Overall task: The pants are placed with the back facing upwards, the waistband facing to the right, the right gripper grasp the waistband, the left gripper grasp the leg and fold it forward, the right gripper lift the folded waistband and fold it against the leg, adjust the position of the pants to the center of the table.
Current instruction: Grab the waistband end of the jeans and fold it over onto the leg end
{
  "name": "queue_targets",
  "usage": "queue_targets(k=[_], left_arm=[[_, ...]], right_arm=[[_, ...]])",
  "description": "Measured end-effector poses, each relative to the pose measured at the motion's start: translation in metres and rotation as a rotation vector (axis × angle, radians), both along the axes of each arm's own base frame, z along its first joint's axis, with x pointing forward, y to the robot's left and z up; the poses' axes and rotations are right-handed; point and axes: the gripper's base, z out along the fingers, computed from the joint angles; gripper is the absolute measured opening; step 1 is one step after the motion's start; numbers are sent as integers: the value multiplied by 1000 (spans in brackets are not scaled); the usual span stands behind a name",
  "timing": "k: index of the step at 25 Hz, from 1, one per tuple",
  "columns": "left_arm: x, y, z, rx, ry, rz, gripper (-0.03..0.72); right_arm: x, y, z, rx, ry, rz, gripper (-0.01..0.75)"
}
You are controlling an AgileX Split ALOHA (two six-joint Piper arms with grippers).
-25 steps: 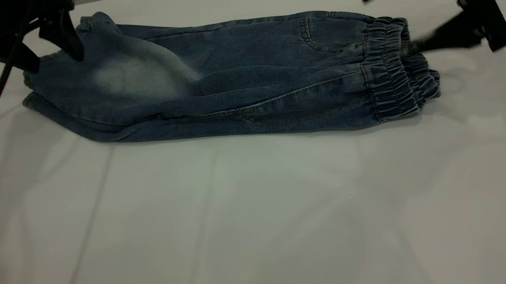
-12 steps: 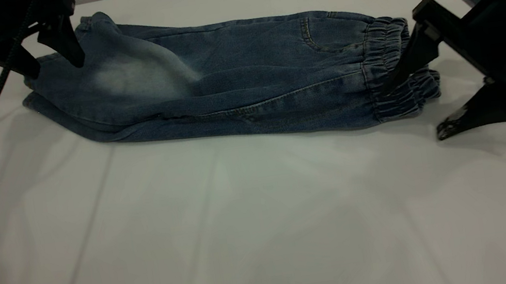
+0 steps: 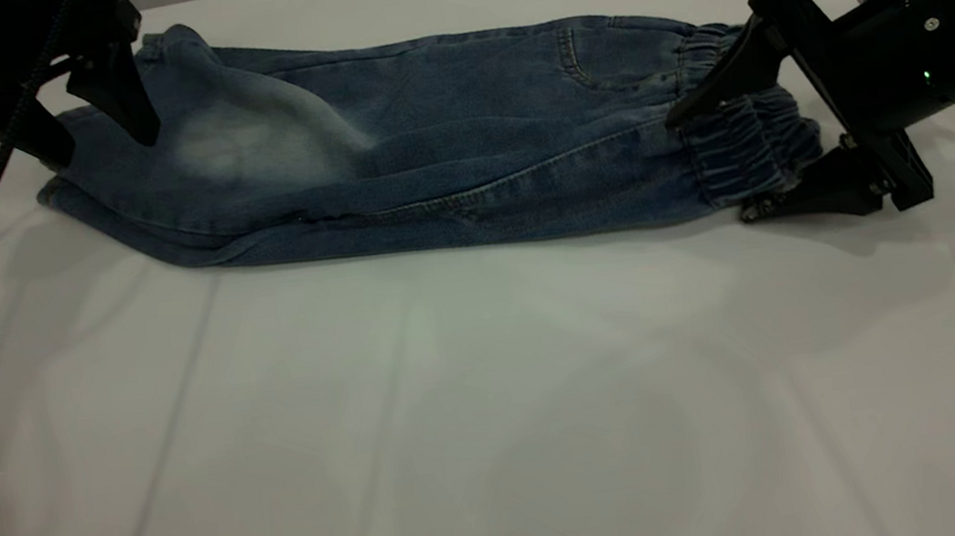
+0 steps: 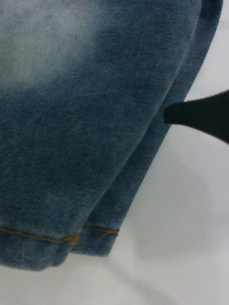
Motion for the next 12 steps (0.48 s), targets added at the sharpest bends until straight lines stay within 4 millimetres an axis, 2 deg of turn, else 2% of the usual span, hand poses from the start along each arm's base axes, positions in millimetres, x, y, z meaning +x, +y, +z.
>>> queue_targets(k=[6, 9, 12], left_arm=[[-1, 0, 0, 0, 12, -2, 534], [-2, 0, -1, 3, 22, -16, 534], [-3, -4, -1, 9, 27, -44, 534]], right_arm=[[2, -1, -6, 0, -15, -29, 525], [2, -2, -9, -16, -8, -35, 425], [2, -4, -12, -43, -3, -38, 277]])
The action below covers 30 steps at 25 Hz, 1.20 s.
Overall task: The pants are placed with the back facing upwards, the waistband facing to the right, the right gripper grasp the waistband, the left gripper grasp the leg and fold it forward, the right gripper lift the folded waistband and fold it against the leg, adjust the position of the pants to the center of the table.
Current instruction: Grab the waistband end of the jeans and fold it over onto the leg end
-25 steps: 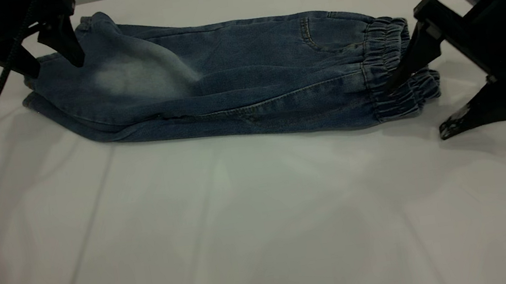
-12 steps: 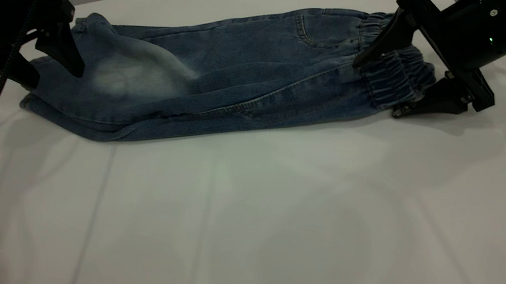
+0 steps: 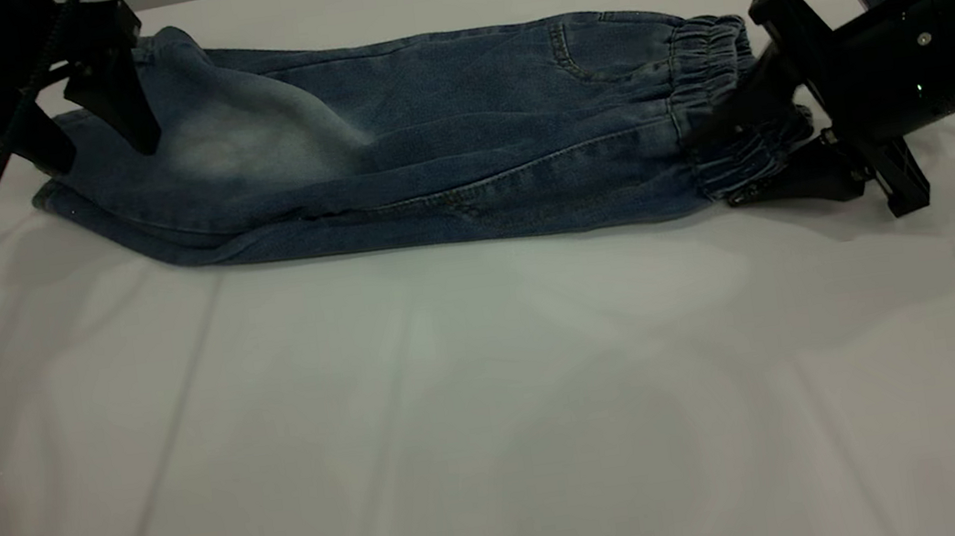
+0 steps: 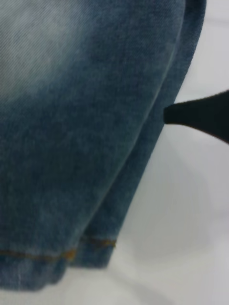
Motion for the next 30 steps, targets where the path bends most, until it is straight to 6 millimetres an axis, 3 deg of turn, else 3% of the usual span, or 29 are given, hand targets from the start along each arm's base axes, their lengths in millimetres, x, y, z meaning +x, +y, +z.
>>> queue_targets(k=[2, 5, 11, 16, 22, 26, 30], left_arm=[[-1, -6, 0, 4, 1, -28, 534], [-4, -23, 0, 15, -2, -109, 534], [-10, -65, -2, 32, -49, -257, 534], [-21, -110, -24, 19, -42, -356, 520], [-49, -172, -55, -13, -11, -510, 500], [-68, -209, -57, -38, -37, -612, 498], [-81, -232, -57, -51, -77, -661, 497]], right_arm=[[1, -1, -1, -19, -12, 10, 167], [1, -2, -2, -47, -37, 35, 77], [4, -2, 10, -36, -152, 112, 73], [11, 0, 57, -4, -323, 168, 73], [10, 5, 104, 55, -473, 232, 73], [5, 8, 128, 93, -554, 298, 73], [0, 10, 140, 76, -594, 359, 73]])
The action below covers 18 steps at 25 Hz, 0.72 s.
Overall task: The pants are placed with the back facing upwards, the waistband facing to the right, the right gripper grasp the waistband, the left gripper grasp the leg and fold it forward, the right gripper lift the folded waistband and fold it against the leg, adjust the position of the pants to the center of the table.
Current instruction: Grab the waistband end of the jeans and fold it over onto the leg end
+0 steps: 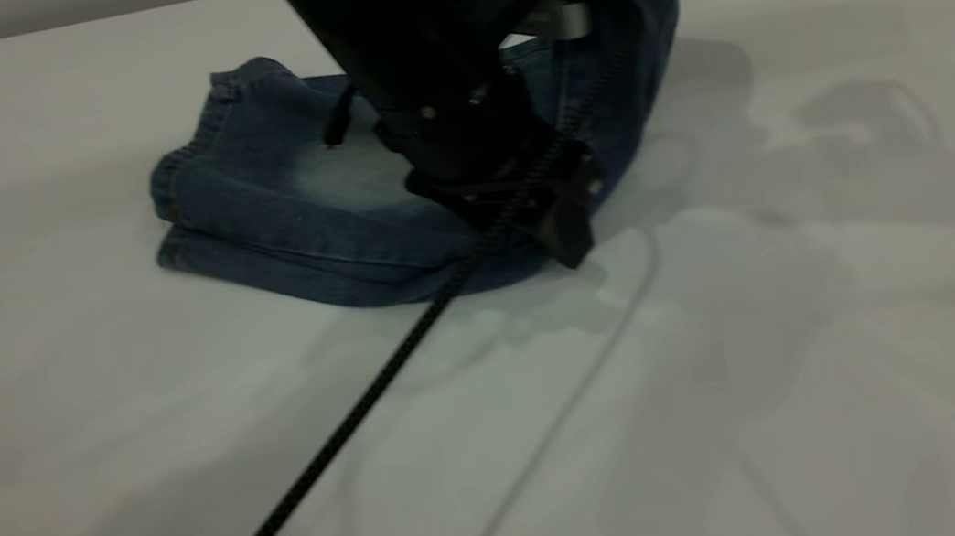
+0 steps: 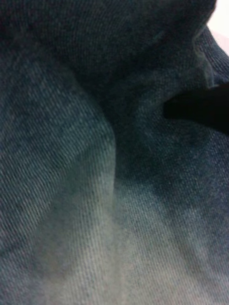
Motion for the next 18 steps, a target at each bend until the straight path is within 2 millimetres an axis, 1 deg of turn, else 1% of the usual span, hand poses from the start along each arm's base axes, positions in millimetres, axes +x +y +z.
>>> queue_targets(k=[2, 4, 8, 10, 11, 14, 18], left_arm=[[-2, -3, 2, -4, -5, -9, 497], [-2, -3, 10, -10, -11, -16, 497], [-4, -2, 42, -20, -45, -59, 496], [-2, 4, 57, 6, -83, -99, 496], [-2, 7, 61, 31, -101, -122, 496], [5, 20, 62, 98, -124, -137, 496], [16, 36, 53, 144, -121, -104, 496]], right_arm=[[-2, -2, 2, -19, -10, 19, 73], [-3, -6, 3, -30, -17, 25, 73], [-4, -15, 7, -36, -29, 17, 73], [-5, -19, 12, -43, -44, 12, 73], [-5, -22, 16, -48, -56, 8, 73], [-7, -30, 28, -63, -99, -2, 73], [-10, -35, 42, -78, -154, -6, 73]])
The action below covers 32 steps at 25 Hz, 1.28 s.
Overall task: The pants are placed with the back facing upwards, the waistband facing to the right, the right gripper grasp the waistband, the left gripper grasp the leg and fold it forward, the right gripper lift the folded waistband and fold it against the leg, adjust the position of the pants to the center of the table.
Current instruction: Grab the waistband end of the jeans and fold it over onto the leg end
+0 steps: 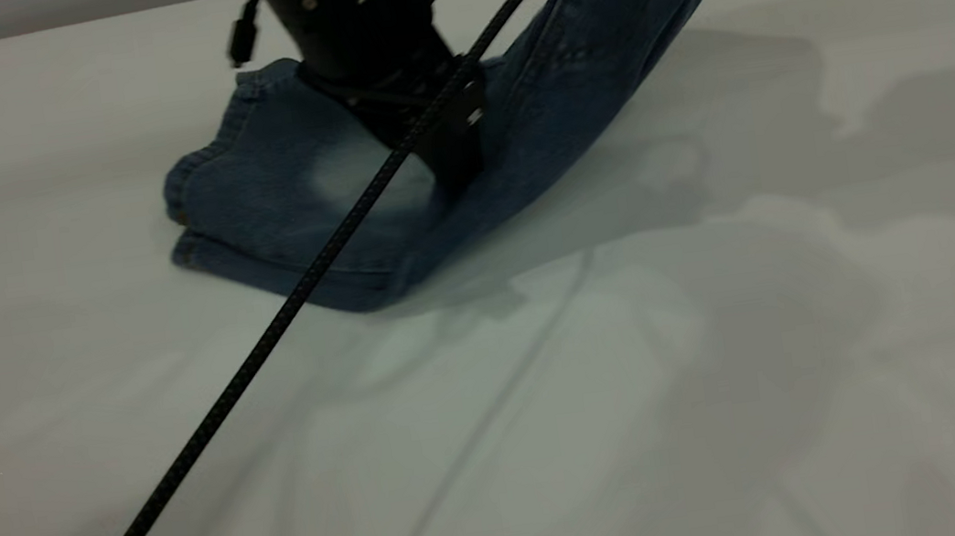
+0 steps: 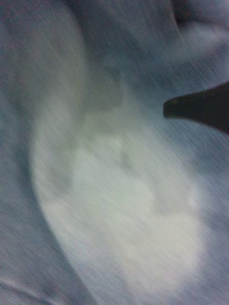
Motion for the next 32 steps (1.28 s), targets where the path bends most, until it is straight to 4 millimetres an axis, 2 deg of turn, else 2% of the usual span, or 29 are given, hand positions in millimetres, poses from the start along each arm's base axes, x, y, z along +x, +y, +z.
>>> queue_targets(k=[5, 9, 15, 18, 21, 25, 28, 32], left_arm=[[5, 5, -31, 28, 34, 18, 496], [0, -4, -58, 9, 81, 41, 496], [-11, -24, -60, -24, 60, -5, 496], [-13, -25, -54, -28, 68, -11, 496], [-9, -18, -28, -32, 47, -14, 496], [0, 0, 30, -73, -43, 6, 495], [6, 22, 78, -126, -136, 53, 496], [3, 51, 140, -201, -252, 130, 496]], right_arm=[[-1, -1, 1, -2, -5, 2, 73], [-1, -1, 1, -3, -3, 3, 73], [-4, 1, 8, 16, -23, 22, 73], [-5, 1, 8, 18, -24, 28, 73], [-4, 1, 8, 15, -28, 29, 73], [-4, 1, 8, 11, -30, 28, 73], [-4, 2, 7, -1, -30, 21, 73], [-2, 25, 3, -62, -25, 31, 73]])
